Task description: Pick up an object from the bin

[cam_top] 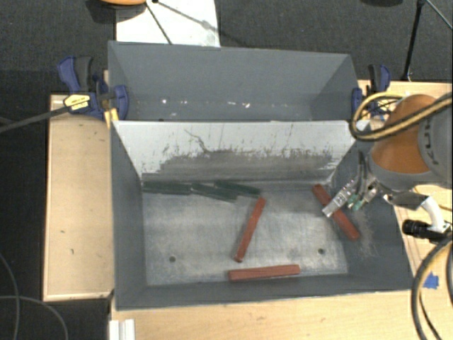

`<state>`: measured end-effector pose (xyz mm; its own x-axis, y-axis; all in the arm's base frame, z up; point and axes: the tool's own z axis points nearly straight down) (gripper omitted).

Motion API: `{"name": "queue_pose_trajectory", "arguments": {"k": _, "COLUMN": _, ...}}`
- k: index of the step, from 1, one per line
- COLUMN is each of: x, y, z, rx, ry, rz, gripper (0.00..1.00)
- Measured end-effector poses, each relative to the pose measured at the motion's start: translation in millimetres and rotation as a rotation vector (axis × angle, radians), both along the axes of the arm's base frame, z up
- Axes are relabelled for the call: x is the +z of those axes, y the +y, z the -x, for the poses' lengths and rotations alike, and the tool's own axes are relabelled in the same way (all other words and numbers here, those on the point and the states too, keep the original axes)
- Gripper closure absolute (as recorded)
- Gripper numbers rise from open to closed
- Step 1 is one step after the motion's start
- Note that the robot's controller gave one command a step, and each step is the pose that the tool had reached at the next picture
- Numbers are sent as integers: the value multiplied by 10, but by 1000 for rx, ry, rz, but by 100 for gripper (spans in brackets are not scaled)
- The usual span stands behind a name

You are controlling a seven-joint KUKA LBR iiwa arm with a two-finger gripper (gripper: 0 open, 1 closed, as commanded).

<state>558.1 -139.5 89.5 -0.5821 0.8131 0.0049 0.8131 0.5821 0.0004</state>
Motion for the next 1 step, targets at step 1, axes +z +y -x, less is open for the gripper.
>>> {"name": "queue_pose_trajectory", "arguments": {"k": 1, "x": 149, "y": -1, "z": 2, "rx": 1, "ry": 0, "rz": 1, "gripper": 100}}
